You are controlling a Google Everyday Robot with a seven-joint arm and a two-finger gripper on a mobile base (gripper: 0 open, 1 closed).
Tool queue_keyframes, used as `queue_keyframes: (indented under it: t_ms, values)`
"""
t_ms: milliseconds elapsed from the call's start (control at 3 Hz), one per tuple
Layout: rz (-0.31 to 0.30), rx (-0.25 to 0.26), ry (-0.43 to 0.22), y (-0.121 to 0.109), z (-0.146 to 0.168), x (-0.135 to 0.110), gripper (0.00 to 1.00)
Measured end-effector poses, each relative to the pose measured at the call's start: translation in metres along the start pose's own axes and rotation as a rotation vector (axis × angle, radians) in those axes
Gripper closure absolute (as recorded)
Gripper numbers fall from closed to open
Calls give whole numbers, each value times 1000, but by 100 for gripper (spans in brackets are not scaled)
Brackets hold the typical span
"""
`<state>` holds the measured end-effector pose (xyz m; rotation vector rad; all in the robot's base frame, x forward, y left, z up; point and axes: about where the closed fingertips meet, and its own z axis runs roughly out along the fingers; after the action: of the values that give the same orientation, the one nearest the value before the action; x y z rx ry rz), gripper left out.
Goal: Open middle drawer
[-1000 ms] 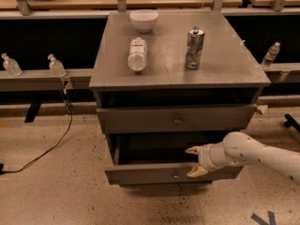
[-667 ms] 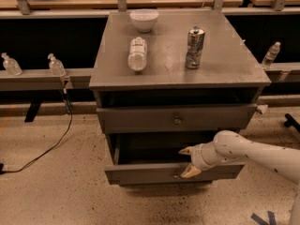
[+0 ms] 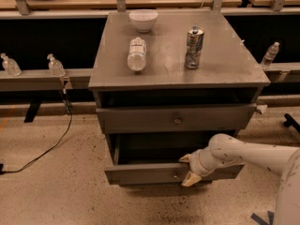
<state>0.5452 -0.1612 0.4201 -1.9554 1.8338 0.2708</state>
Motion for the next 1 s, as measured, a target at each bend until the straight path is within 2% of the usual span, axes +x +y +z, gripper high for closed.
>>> queue_keyframes:
  t_ms: [667,1000]
  values:
    - [42,-38,78,41,-32,14,40]
    - [60,-70,69,58,-41,16,43]
